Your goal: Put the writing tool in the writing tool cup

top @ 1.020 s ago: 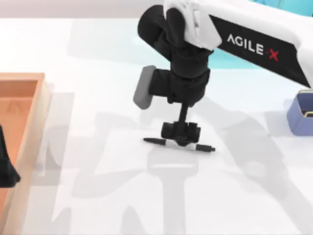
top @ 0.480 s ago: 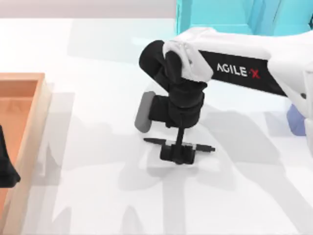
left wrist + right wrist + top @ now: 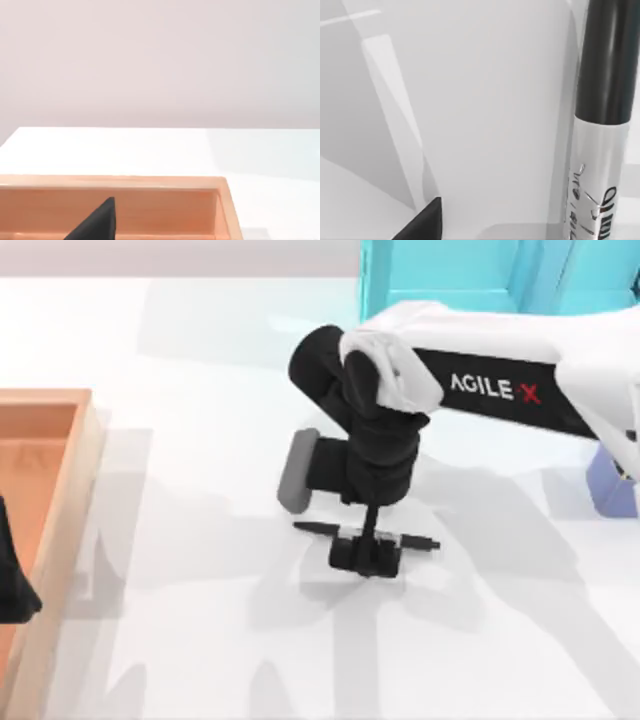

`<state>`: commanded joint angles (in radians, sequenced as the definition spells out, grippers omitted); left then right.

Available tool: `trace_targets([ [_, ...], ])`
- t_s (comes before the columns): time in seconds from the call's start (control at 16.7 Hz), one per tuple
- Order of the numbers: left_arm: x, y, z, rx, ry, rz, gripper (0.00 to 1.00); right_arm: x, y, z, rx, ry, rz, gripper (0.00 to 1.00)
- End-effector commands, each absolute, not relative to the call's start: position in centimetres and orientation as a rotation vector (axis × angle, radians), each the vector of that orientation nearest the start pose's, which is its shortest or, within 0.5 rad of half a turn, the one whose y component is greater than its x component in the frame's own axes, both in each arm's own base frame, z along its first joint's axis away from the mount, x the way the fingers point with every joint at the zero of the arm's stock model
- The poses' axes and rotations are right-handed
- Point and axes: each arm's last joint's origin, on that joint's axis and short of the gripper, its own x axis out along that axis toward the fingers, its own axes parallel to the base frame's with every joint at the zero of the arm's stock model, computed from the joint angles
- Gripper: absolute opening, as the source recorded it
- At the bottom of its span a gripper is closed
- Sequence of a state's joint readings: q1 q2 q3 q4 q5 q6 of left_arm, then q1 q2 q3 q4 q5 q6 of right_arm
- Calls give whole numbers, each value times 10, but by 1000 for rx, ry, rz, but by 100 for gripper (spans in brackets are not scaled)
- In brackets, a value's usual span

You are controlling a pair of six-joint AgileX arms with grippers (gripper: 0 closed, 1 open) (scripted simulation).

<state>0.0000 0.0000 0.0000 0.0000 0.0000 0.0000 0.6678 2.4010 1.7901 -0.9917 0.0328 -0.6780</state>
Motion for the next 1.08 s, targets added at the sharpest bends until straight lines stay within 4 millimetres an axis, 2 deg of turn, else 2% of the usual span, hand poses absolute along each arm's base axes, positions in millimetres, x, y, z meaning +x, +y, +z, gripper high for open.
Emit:
trace_targets([
  [0.72,106,-1,160,0,0,0,100,353,283,87,-1079,1335,1032,2],
  [1.08,106,-1,160,0,0,0,100,353,283,87,-1079,1335,1032,0],
])
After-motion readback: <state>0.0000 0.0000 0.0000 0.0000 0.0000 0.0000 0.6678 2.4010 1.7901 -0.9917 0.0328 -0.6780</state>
